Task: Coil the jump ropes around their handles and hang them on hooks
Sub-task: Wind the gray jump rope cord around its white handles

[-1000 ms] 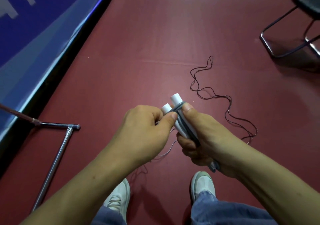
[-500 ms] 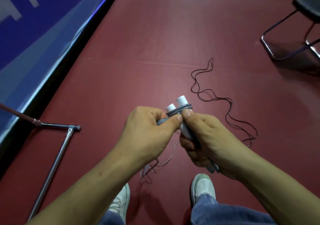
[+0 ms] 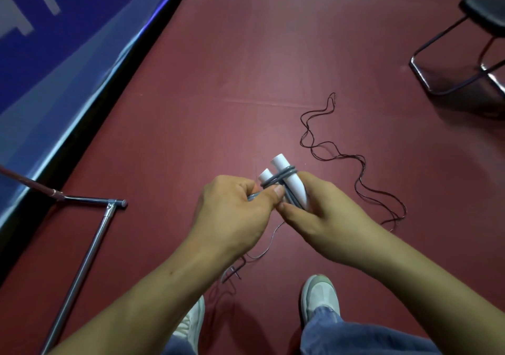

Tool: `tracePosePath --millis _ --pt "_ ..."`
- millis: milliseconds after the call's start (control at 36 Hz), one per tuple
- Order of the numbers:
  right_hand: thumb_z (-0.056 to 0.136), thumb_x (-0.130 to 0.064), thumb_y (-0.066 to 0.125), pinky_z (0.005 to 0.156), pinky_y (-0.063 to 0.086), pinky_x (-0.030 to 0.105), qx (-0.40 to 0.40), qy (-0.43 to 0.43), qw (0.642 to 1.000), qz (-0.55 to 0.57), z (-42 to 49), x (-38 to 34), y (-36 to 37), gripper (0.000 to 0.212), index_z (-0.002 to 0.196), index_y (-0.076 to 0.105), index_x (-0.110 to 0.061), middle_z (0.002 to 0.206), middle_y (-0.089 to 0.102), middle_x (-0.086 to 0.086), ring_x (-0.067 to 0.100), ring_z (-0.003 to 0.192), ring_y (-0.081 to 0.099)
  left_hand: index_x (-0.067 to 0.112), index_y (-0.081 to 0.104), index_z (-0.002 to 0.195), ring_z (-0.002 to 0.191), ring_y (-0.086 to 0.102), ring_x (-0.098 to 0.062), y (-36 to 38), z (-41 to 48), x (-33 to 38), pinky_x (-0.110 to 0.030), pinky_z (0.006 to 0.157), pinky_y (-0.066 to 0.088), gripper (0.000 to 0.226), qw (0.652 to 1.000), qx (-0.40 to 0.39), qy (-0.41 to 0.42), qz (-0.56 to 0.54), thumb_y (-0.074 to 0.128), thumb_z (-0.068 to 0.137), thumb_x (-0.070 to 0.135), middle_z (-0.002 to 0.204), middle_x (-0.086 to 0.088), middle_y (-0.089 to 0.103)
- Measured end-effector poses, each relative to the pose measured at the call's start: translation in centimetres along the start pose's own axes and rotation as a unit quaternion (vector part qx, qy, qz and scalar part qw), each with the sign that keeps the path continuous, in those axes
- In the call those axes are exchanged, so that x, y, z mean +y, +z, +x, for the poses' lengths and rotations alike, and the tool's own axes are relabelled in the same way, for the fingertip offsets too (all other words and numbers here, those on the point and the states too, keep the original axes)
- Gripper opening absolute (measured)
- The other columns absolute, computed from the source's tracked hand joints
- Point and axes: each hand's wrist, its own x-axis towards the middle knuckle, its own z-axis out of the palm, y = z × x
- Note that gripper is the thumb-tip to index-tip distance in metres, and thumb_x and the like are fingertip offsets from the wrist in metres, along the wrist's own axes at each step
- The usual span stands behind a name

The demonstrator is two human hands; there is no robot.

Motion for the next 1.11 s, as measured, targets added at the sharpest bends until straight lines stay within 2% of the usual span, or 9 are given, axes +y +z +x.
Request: tracePosePath --millis 194,333,389,500,611,694,806,972,1111 --pt "0.098 -0.034 0.058 0.063 0.050 0.034 0.028 0.007 0.998 -0.051 0.5 0.4 0.9 0.011 0.106 0.051 -0.034 0.085 0.066 -0.006 0.015 0.069 0.060 0.005 0.048 0.060 0.047 0.030 -0.015 0.7 -0.3 0.2 -0.030 0.046 0.029 0.046 0.999 0.017 0.020 0.048 0.067 0.089 0.035 0.046 0.005 0.035" --pt "0.098 -0.034 0.058 0.058 0.043 0.025 0.051 0.018 0.996 -0.076 0.8 0.3 1.9 0.017 0.094 0.041 -0.036 0.082 0.060 -0.007 0.011 0.066 0.055 0.012 0.036 0.054 0.043 0.026 -0.015 -0.7 0.0 0.6 -0.023 0.037 0.024 0.043 0.991 -0.019 0.051 0.123 0.062 0.086 0.024 0.040 0.006 0.031" --pt "0.100 -0.034 0.055 0.051 0.038 0.024 0.034 0.040 0.994 -0.097 0.9 0.2 2.0 0.013 0.099 0.042 -0.035 0.086 0.060 -0.007 0.011 0.066 0.054 0.009 0.041 0.057 0.045 0.027 -0.016 -1.3 0.2 0.5 -0.026 0.038 0.026 0.038 0.983 -0.033 0.076 0.164 0.061 0.085 0.025 0.042 0.003 0.035" --pt "0.100 -0.032 0.054 0.065 0.036 0.034 0.017 0.101 0.982 -0.158 1.6 1.1 0.9 0.017 0.115 0.051 -0.024 0.104 0.065 0.005 0.027 0.082 0.054 0.005 0.059 0.067 0.048 0.036 -0.019 -2.5 0.3 0.5 -0.038 0.045 0.040 0.030 0.970 -0.071 0.104 0.207 0.061 0.087 0.028 0.052 -0.011 0.050" --pt "0.100 -0.039 0.051 0.054 0.034 0.036 -0.008 0.100 0.971 -0.218 1.3 1.0 1.7 0.027 0.082 0.037 -0.026 0.080 0.051 -0.003 0.020 0.063 0.047 0.006 0.066 0.064 0.046 0.034 -0.018 -3.2 0.9 1.0 -0.027 0.042 0.032 0.028 0.982 -0.105 0.068 0.143 0.066 0.086 0.023 0.047 -0.002 0.043" --pt "0.101 -0.044 0.049 0.055 0.029 0.038 -0.026 0.081 0.963 -0.255 0.7 0.0 3.0 0.031 0.083 0.033 -0.025 0.076 0.043 -0.004 0.025 0.062 0.041 0.004 0.062 0.059 0.044 0.029 -0.020 -3.2 1.7 1.0 -0.029 0.048 0.025 0.027 0.989 -0.146 -0.005 0.005 0.066 0.077 0.024 0.046 -0.004 0.040" --pt "0.097 -0.062 0.047 0.049 0.034 0.036 -0.054 0.060 0.960 -0.268 0.1 -1.4 3.4 0.044 0.073 0.033 -0.029 0.074 0.052 -0.001 0.019 0.057 0.046 0.005 0.061 0.060 0.039 0.024 -0.018 -3.3 1.8 0.6 -0.025 0.047 0.019 0.033 0.979 -0.176 -0.056 -0.081 0.060 0.092 0.009 0.045 -0.007 0.037" --pt "0.102 -0.064 0.032 0.049 0.029 0.036 -0.080 0.071 0.960 -0.260 0.1 -2.1 3.3 0.052 0.072 0.040 -0.022 0.068 0.051 0.001 0.022 0.055 0.044 0.006 0.062 0.058 0.036 0.029 -0.018 -3.4 2.0 0.8 -0.020 0.044 0.024 0.035 0.977 -0.211 -0.014 -0.027 0.061 0.093 0.011 0.042 -0.003 0.042" --pt "0.100 -0.067 0.032 0.050 0.032 0.033 -0.138 0.002 0.957 -0.257 -0.9 -2.4 3.4 0.049 0.084 0.054 -0.025 0.065 0.051 -0.002 0.015 0.054 0.046 0.011 0.061 0.052 0.039 0.036 -0.018 -4.3 2.9 0.7 -0.024 0.043 0.031 0.046 0.977 -0.211 0.020 0.031 0.074 0.090 0.033 0.042 -0.003 0.046"
